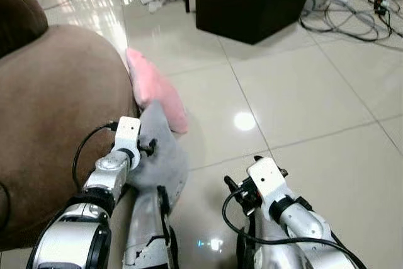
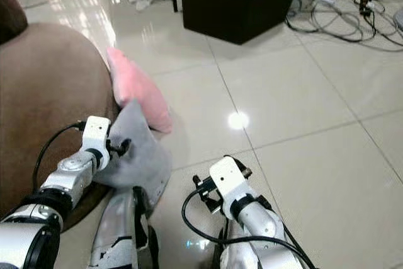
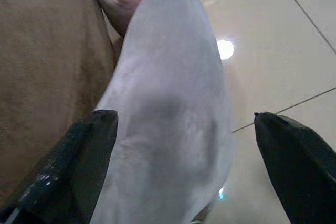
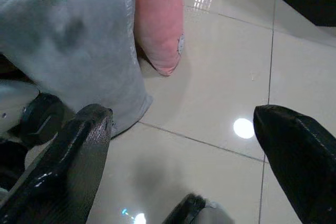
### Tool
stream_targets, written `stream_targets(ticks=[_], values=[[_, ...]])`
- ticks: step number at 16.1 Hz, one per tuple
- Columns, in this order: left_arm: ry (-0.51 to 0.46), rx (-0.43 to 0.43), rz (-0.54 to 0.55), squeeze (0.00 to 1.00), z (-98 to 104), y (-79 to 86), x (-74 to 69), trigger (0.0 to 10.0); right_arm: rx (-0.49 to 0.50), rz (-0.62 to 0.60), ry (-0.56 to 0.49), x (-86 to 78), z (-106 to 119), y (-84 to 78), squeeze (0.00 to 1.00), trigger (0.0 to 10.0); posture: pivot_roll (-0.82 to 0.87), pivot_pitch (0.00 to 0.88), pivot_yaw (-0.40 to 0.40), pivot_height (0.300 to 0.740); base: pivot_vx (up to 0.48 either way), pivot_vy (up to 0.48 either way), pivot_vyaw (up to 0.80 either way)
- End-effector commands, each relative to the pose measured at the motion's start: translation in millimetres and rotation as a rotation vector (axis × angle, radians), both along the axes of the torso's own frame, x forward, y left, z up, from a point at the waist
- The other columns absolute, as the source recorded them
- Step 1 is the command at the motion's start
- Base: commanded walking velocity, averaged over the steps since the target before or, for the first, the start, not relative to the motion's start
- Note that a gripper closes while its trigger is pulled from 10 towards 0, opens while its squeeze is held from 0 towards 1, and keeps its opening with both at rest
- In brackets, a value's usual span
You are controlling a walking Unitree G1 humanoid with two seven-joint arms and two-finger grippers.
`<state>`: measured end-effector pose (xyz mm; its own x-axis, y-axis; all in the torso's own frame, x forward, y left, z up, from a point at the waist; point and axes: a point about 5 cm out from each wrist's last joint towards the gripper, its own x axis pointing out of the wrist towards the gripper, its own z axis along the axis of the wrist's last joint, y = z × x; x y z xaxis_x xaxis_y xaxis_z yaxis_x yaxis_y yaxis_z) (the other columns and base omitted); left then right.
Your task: Move the pillow to the sofa from floor
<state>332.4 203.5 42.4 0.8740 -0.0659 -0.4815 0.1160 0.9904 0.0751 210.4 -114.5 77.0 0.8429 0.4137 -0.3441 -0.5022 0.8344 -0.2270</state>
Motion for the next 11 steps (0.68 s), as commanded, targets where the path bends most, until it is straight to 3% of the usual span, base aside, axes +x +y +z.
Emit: stream_targets(ticks=[1,7,8,11], values=[[0.028,0.007,0.003,0.00,-6,3.7,-4.9,10.0,0.018,0.028,0.014,-5.0,1,2.6,0.00,10.0,-0.05,0.281,0.041,0.541,0.000,0.000,0.00],[0.091,0.090,-0.077,0.00,-13,7.4,-9.4,10.0,0.007,0.068,0.006,-10.5,5,2.9,0.00,10.0,-0.06,0.285,0.047,0.541,0.000,0.000,0.00],[0.105,0.142,-0.113,0.00,-13,7.4,-9.4,10.0,0.008,0.077,-0.007,-10.1,12,6.3,0.00,10.0,-0.06,0.283,0.047,0.541,0.000,0.000,0.00],[0.077,0.210,-0.094,0.00,-6,11.0,-4.1,10.0,0.010,0.090,-0.018,-10.8,16,7.8,0.00,10.0,-0.06,0.283,0.048,0.541,0.000,0.000,0.00]])
